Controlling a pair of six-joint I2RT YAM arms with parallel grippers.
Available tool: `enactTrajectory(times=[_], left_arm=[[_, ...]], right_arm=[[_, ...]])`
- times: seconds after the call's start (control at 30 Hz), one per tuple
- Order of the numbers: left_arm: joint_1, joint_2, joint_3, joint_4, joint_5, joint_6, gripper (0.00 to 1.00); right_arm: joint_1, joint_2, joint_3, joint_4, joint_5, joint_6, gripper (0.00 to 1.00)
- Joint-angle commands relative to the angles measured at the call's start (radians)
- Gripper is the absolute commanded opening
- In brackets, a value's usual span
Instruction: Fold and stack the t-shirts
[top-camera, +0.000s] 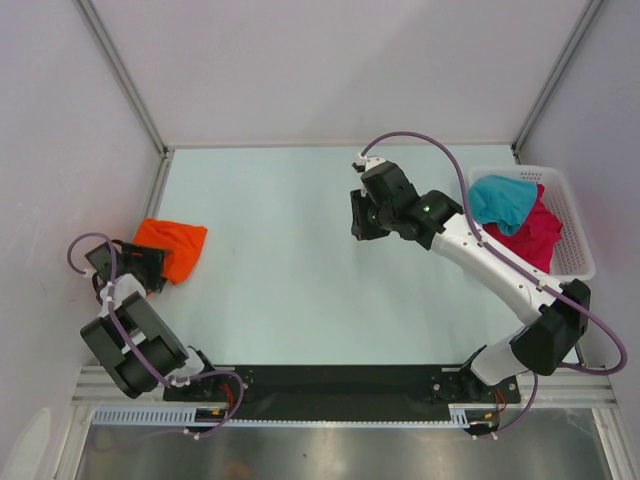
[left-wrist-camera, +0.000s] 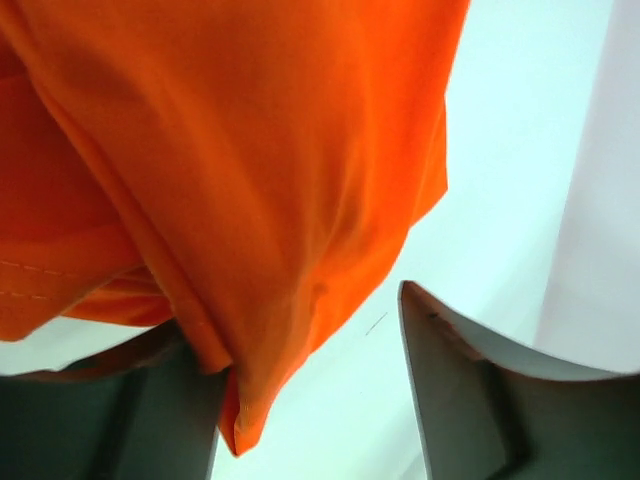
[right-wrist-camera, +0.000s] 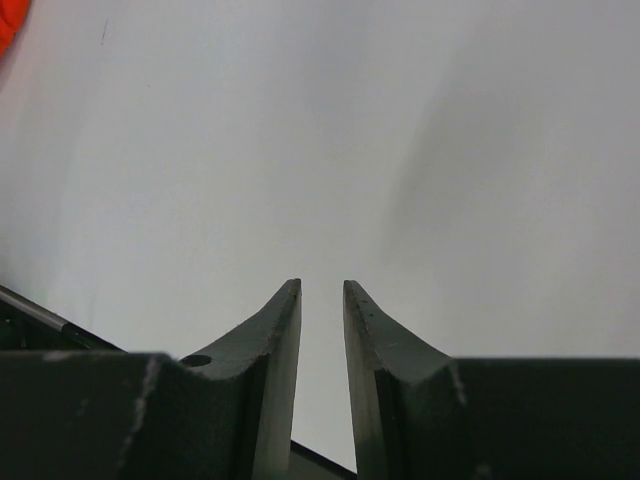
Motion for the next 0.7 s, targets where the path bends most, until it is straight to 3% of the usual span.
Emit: enactTrajectory(times=[0.0,0.07,0.37,0.67], left_arm=[[0.009,-0.041,0.069,-0.033,0.066,0.030,0.81],[0.011,-0.096,0.086,-0.050,0.076,0.028,0.87],[-0.006,-0.294,0.221,-0.162,0.110,0.004,0.90],[-0.012,-0.213,0.174,-0.102,0.149,-0.004,0.97]], right_arm=[[0.006,-0.008,0.000,0.026,-0.010,0.014,0.29],[0.006,-0.006,-0.003,0.029,-0.013,0.018,0.29],[0.014,0.017,-0.003,0.051,-0.036,0.041,0.28],[0.029,0.021,0.003,0.044,-0.033,0.050,0.27]])
